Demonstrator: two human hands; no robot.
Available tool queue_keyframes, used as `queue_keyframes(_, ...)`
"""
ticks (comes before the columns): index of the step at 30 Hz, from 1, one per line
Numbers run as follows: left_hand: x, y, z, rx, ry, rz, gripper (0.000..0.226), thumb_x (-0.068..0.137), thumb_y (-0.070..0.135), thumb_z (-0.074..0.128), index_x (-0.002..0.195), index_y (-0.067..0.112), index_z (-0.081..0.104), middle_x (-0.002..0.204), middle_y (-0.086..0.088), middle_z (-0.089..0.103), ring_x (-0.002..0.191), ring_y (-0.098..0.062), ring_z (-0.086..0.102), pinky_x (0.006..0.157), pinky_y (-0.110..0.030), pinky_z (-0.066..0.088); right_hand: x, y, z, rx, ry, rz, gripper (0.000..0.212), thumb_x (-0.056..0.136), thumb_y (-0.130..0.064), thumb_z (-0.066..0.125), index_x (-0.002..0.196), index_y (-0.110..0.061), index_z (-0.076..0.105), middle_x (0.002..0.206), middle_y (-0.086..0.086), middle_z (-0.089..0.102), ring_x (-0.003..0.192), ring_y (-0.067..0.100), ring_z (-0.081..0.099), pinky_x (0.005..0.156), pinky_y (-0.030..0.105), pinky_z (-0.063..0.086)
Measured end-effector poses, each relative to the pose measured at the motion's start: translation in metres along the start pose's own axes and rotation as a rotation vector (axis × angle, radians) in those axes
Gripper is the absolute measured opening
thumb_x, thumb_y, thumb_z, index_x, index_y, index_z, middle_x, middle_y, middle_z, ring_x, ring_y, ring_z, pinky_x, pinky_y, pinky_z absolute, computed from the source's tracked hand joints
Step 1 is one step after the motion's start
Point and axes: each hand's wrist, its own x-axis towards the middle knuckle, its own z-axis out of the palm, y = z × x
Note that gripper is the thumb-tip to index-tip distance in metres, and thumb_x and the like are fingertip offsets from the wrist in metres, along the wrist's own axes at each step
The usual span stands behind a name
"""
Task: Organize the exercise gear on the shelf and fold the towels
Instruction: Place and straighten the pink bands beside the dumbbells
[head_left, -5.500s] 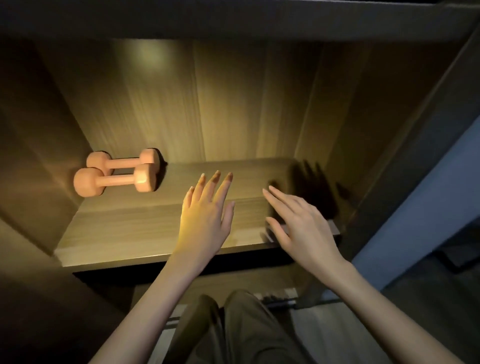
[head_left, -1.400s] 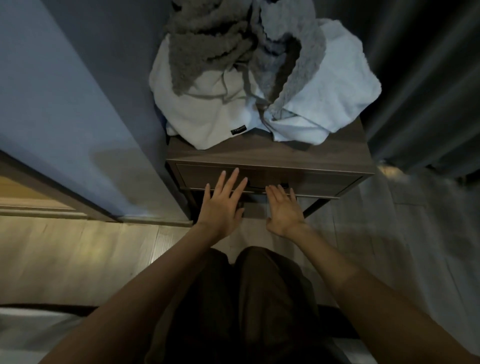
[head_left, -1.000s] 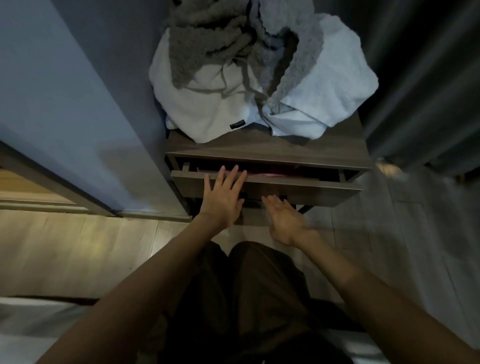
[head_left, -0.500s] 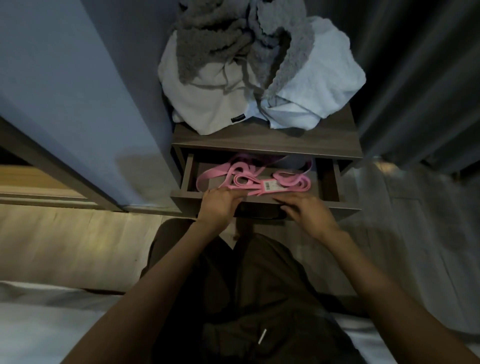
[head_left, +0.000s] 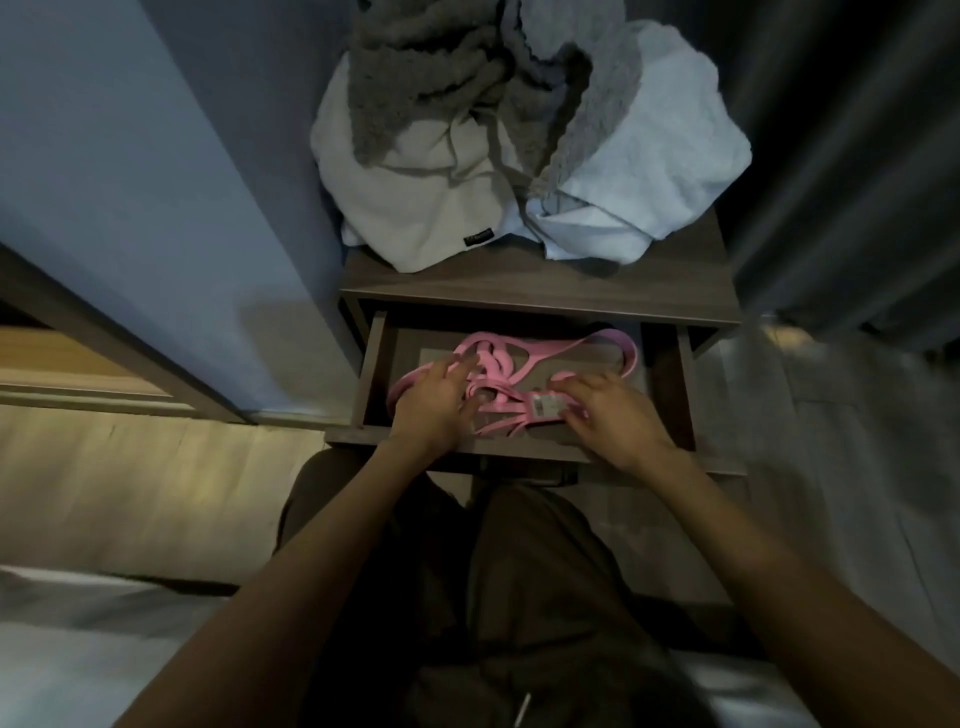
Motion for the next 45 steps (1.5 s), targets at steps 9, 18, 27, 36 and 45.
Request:
queue_keyframes(9,0.061,-0.017,0.031,0.226,-0.148,-0.013,0.091,0.078,0.061,0.063,0.151,0.03,0.018,0.158,-0.013,0.011,0.141,-0.037,0.017,0.11,-0.052,0.025,0.05,0.038,0.037,-0.096,-0.31,0.112,0.068,0.085,-0.05,0.06,0.145,-0.042,0.029,0.154,-0.003,0.025,0.136,0.031,0.026,0.108,0.045,0.027)
queue_keyframes(18,0.084,-0.028,0.058,0.543,-0.325,0.016,0.12,0.062,0.083,0.054,0.148,0.036,-0.014,0.155,-0.027,0.003,0.14,-0.043,0.017,0.109,-0.066,0.009,0.06,0.045,0.062,-0.057,-0.401,0.187,0.076,0.079,-0.046,0.07,0.142,-0.046,0.028,0.15,0.002,0.014,0.132,0.037,0.017,0.109,0.054,0.023)
queue_keyframes(27,0.083,-0.025,0.061,0.518,-0.293,0.023,0.105,0.069,0.069,0.065,0.148,0.032,0.007,0.138,-0.021,0.027,0.121,-0.034,0.036,0.1,-0.042,0.032,0.054,0.042,0.061,-0.128,-0.383,0.172,0.076,0.078,-0.044,0.071,0.141,-0.041,0.029,0.148,0.009,0.016,0.137,0.029,0.018,0.106,0.053,0.031)
queue_keyframes(36,0.08,-0.027,0.054,0.2,-0.359,0.04,0.09,0.076,0.031,0.076,0.147,0.025,0.021,0.135,-0.014,0.037,0.116,-0.031,0.049,0.099,-0.038,0.043,0.052,0.038,0.053,-0.157,-0.309,0.119,0.075,0.076,-0.045,0.069,0.138,-0.029,0.031,0.141,0.005,0.031,0.127,0.026,0.03,0.097,0.046,0.035)
queue_keyframes(45,0.049,-0.016,0.014,0.054,-0.124,0.265,0.07,0.073,0.033,0.077,0.135,0.024,0.048,0.129,-0.007,0.05,0.106,-0.026,0.057,0.085,-0.033,0.049,0.032,0.028,0.0,-0.257,-0.05,0.041,0.067,0.068,-0.038,0.077,0.128,-0.024,0.051,0.124,0.005,0.057,0.114,0.031,0.044,0.087,0.047,0.041)
